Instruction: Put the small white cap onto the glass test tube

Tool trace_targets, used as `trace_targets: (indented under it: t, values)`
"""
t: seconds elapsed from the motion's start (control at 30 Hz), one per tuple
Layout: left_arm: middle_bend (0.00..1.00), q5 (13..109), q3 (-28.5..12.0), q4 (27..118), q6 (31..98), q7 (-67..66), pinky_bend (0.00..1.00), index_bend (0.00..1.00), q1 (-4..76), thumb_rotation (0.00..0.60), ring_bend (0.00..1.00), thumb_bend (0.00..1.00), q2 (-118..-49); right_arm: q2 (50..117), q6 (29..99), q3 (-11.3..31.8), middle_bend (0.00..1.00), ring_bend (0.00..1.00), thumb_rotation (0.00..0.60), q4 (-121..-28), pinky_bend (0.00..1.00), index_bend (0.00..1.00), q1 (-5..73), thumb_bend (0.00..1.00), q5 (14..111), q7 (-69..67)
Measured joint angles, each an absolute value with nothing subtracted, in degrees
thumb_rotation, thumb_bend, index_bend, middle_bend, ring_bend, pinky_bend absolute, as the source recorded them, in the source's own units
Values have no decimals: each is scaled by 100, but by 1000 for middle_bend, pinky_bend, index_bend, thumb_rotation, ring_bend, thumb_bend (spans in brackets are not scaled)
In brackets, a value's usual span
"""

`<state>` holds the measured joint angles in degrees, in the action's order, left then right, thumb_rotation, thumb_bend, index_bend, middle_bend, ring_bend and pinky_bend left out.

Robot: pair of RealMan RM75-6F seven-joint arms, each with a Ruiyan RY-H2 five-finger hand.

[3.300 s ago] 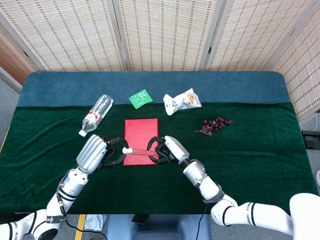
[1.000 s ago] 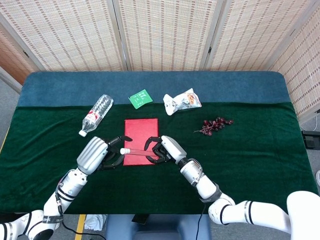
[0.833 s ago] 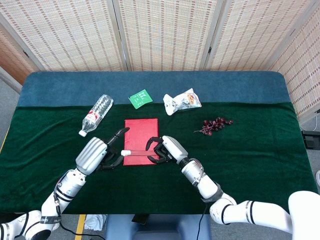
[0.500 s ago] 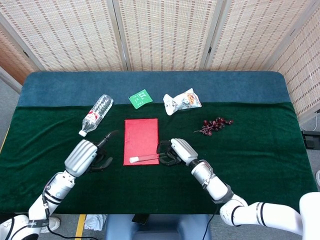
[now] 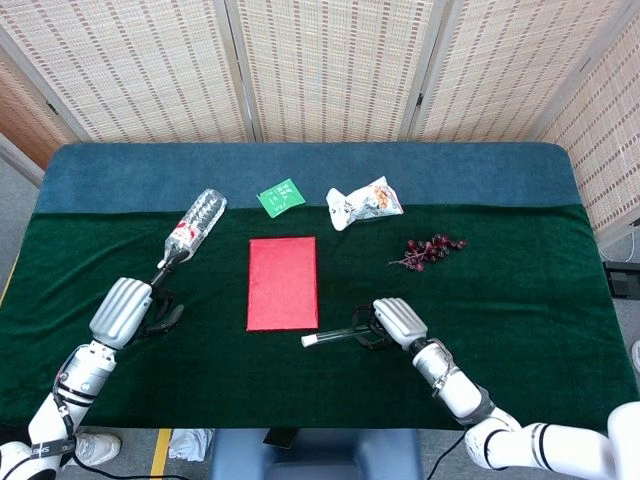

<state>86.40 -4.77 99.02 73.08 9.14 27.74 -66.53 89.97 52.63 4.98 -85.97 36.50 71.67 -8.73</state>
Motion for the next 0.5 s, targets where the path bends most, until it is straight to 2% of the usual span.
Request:
trace_targets:
  t: [0.2, 0.5]
  values:
    - [862, 8589, -462, 9873, 7273, 900, 684, 0, 2719, 600, 651, 492, -6680, 9164, 5402, 399, 960, 1000, 593, -8444, 1000, 548, 3548, 794, 7243, -480]
    - [847, 8529, -475, 9826, 7245, 904, 663, 0, 2659, 600, 638, 487, -6721, 9216, 5460, 394, 957, 1000, 593, -8458, 1000, 353, 3444, 793, 7278, -330]
